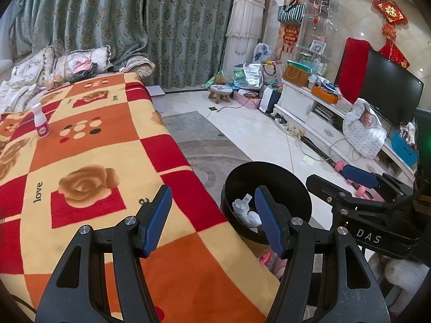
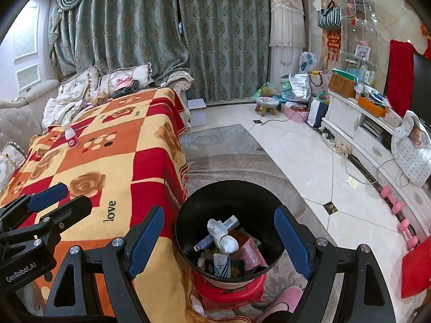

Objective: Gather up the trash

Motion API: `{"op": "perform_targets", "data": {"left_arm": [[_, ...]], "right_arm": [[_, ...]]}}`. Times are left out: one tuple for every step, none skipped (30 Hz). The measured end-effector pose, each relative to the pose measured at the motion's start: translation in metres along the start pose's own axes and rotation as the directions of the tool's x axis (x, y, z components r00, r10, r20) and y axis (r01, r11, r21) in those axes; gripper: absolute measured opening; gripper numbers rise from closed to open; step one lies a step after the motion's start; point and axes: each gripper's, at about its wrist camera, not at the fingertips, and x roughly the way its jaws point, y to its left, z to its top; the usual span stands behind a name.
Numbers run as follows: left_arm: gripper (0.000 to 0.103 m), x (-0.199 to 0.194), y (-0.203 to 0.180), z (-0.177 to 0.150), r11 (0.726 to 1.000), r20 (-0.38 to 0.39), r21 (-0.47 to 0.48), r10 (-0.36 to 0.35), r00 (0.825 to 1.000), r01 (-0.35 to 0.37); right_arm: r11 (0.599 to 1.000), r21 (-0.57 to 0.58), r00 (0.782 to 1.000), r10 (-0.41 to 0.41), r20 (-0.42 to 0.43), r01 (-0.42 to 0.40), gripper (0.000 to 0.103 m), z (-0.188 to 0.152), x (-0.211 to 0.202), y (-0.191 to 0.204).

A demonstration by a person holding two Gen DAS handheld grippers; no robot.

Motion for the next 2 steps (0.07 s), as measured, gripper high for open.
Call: {"op": "perform_targets", "data": {"left_arm": [[0.063,-0.0001,0.0012,0.0005,1.000,-0.002,-0.001,0.003,1.000,-0.003],[0.063,-0.0011,0.0044,-0.0001,1.000,-0.005,-0.005,0.007,1.000,-0.007]], "right_arm": [[1.000,-0.001,1.000,0.000,-0.001,0.000,0.082,-0.0009,0.0003,-0.0003],[1.000,-0.003,1.000,0.001,-0.003,-0.001,0.082,-0.0014,0.0006,-0.0001]]}}
